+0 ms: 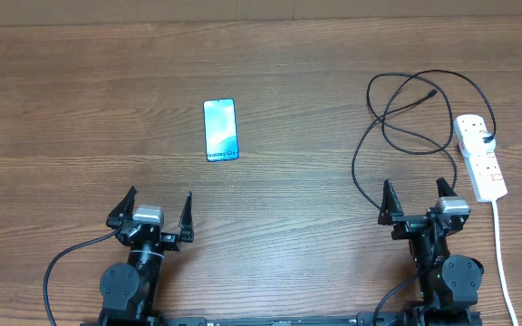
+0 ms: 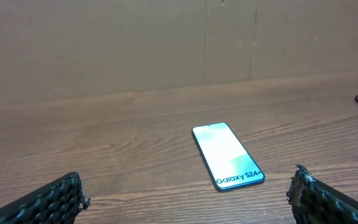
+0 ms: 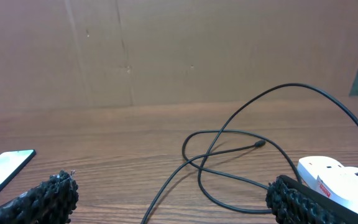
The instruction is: Plug charger to phone and switch on socket
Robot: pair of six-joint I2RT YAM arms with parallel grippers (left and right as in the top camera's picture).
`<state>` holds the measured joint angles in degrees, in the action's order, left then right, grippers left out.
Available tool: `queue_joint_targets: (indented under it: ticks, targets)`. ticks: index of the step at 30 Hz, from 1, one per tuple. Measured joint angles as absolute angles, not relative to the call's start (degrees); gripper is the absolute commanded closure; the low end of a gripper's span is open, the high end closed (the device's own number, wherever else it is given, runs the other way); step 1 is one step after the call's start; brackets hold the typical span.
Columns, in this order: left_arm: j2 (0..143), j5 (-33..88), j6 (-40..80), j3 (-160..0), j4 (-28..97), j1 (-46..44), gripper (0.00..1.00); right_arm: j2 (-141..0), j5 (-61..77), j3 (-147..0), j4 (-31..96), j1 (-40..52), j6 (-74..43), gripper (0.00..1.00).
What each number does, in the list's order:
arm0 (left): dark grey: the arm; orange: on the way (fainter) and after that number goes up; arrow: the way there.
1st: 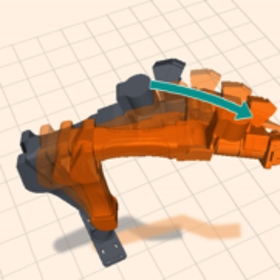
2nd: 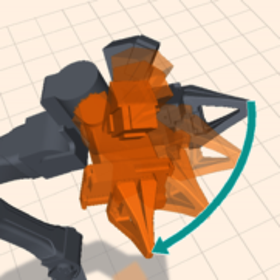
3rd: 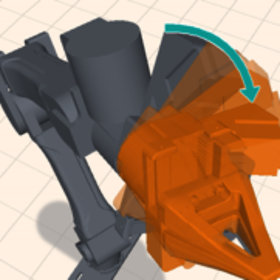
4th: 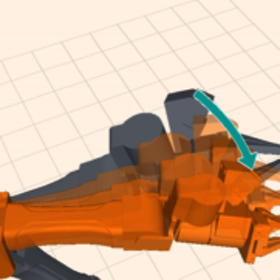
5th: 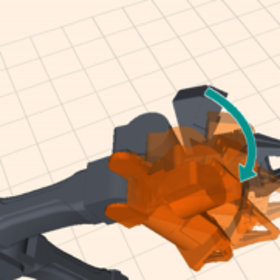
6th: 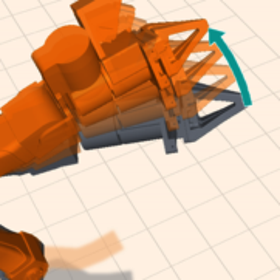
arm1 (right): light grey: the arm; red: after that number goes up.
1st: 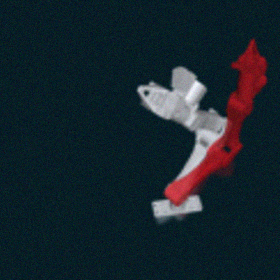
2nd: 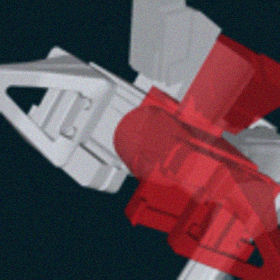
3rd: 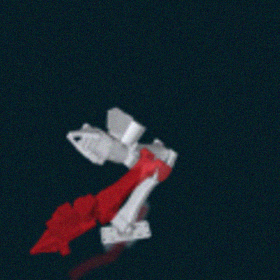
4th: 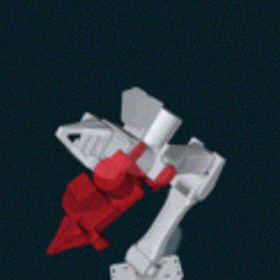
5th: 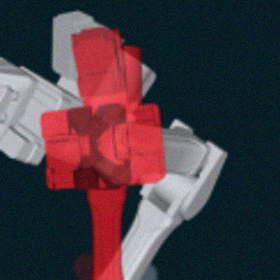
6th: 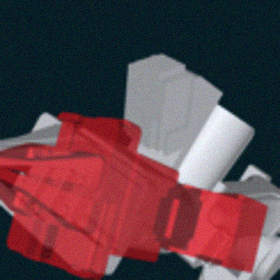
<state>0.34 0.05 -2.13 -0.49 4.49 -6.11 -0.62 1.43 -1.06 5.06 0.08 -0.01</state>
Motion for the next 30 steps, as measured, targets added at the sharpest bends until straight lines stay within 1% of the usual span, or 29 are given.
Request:
queue_joint_targets:
  ticks: [15,19,22,25,30]
  targets:
    - [0.34,0.25,-1.72,-0.51,4.62,-6.09,0.00,-0.62,1.43,-1.06,5.06,0.08,0.01,0.00]
    - [0.45,0.69,-0.14,-4.29,10.83,-6.09,0.00,-0.62,1.43,-1.06,5.08,0.08,0.01,0.00]
    - [0.78,0.91,1.19,-11.81,16.01,-6.09,0.00,-0.62,1.43,-1.06,5.08,0.08,0.03,0.00]
    - [2.09,0.93,2.04,-22.85,19.94,-6.11,0.00,-0.62,1.39,-1.06,5.06,0.08,0.03,0.00]
    - [8.45,1.74,3.03,-40.49,29.43,-6.09,0.00,-0.62,1.39,-1.06,5.08,0.08,0.01,0.00]
